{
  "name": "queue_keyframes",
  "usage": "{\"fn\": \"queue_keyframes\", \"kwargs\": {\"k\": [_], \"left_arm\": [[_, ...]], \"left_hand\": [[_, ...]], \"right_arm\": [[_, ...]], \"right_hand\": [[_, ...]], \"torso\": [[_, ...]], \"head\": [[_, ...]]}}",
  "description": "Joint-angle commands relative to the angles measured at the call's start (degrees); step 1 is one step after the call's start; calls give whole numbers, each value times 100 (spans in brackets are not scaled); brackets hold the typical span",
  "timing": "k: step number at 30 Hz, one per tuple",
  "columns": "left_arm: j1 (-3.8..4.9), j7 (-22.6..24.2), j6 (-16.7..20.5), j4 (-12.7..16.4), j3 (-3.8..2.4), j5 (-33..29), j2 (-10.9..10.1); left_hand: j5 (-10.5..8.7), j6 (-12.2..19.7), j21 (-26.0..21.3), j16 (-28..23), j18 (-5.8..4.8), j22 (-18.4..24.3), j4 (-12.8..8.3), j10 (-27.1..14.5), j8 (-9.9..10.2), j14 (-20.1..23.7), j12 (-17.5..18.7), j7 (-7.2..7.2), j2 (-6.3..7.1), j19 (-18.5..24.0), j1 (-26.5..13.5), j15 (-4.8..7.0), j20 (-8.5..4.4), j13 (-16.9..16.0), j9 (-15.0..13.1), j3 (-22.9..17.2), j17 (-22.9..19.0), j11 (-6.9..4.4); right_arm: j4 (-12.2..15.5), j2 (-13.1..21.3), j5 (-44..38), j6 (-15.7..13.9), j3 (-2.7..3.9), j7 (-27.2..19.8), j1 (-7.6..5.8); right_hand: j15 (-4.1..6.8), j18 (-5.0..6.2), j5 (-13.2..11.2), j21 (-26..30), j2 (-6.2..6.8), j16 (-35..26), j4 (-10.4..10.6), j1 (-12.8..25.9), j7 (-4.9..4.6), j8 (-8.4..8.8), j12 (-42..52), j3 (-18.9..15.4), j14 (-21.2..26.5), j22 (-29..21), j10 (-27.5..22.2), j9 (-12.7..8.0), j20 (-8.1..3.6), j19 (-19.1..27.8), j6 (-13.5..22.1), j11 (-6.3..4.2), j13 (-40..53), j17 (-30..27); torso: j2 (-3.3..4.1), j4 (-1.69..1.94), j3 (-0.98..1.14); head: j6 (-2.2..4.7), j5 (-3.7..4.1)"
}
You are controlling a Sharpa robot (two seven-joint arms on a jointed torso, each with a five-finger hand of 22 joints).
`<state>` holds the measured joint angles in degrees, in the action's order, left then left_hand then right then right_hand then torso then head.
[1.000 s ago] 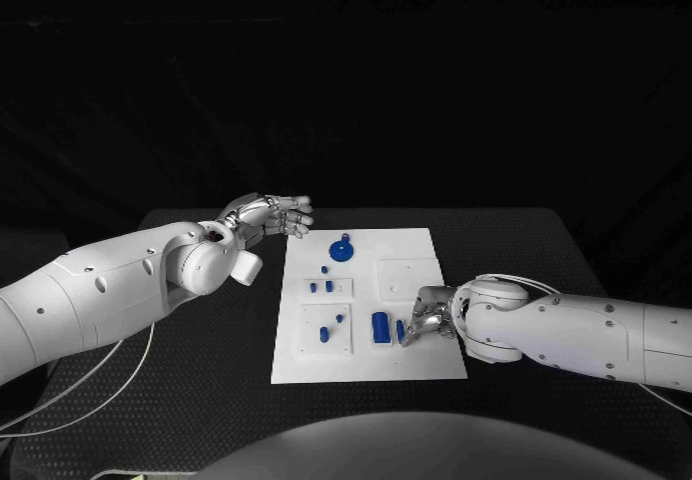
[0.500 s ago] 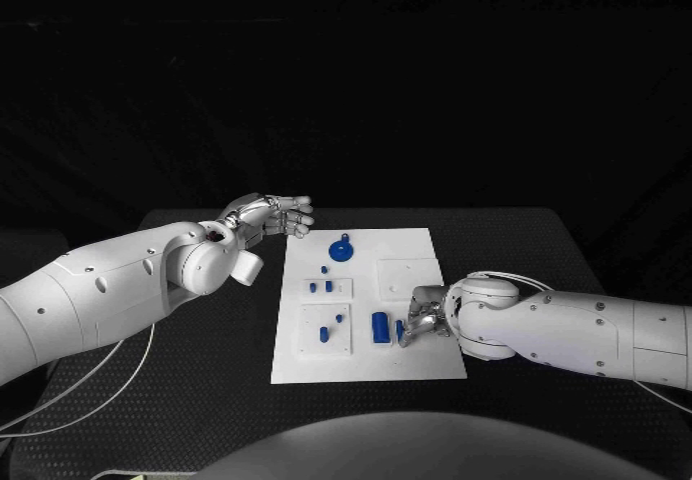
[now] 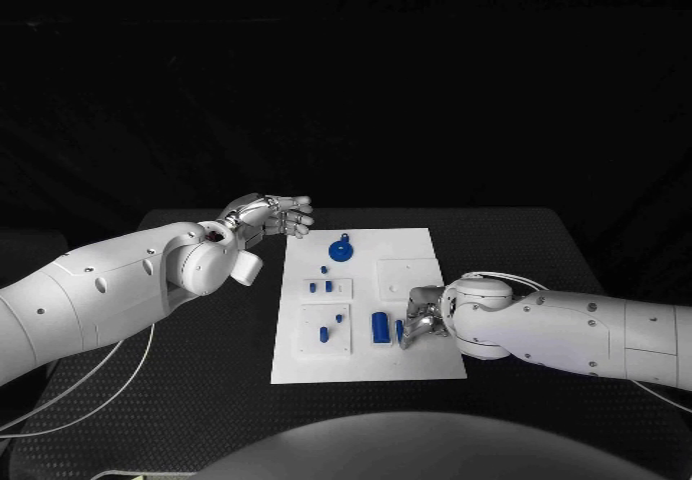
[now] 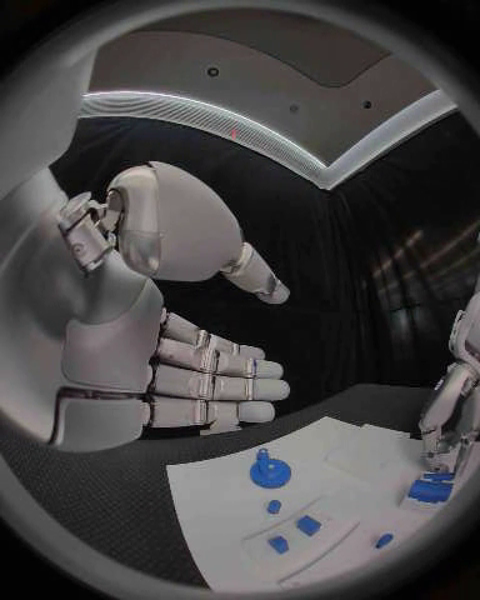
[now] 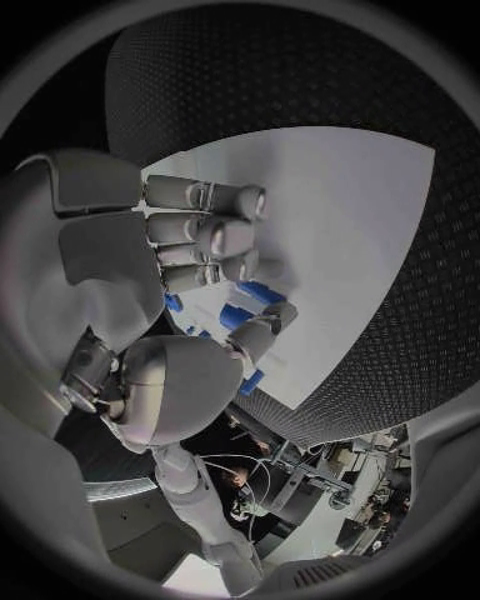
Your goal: Assemble the parts on the task board
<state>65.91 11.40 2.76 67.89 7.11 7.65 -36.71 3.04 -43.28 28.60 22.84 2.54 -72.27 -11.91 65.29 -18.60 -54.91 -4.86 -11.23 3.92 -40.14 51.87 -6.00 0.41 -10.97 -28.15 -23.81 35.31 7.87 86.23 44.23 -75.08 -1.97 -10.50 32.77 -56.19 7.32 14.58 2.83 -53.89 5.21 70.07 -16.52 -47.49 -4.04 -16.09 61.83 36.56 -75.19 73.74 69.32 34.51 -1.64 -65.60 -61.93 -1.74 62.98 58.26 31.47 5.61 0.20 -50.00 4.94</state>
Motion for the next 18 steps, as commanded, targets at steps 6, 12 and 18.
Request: {"fn": "queue_keyframes", "kwargs": {"k": [6,12,18], "left_arm": [[4,39,-78,10,-4,8,8],[4,37,-85,10,-4,8,11],[4,35,-81,1,-3,8,4]], "left_hand": [[-12,57,-28,-26,102,-9,-31,-51,-18,-7,12,-19,-48,-16,5,-24,10,6,8,12,11,8],[-11,57,-30,-29,102,-11,-30,-51,-19,-9,12,-18,-55,-17,7,-24,10,6,9,10,14,8],[-10,57,-33,-34,102,-15,-30,-51,-20,-11,11,-18,-73,-19,12,-23,10,6,10,5,21,8]], "right_arm": [[-146,-31,-198,65,-39,183,68],[-112,-21,-101,-46,-39,91,71],[-49,51,133,-103,-39,-37,71]], "right_hand": [[31,42,-3,21,1,31,-14,37,-30,30,5,37,7,1,7,-99,14,24,20,-25,8,-7],[27,42,-4,18,164,32,-2,98,-35,38,3,23,7,1,6,-107,27,20,25,-20,9,-9],[26,42,-4,25,369,24,21,165,-41,47,-7,50,6,-10,3,-115,30,9,33,-15,6,-17]], "torso": [[1,2,4],[0,-4,3],[0,-2,7]], "head": [[0,-6],[0,-5],[0,-2]]}}
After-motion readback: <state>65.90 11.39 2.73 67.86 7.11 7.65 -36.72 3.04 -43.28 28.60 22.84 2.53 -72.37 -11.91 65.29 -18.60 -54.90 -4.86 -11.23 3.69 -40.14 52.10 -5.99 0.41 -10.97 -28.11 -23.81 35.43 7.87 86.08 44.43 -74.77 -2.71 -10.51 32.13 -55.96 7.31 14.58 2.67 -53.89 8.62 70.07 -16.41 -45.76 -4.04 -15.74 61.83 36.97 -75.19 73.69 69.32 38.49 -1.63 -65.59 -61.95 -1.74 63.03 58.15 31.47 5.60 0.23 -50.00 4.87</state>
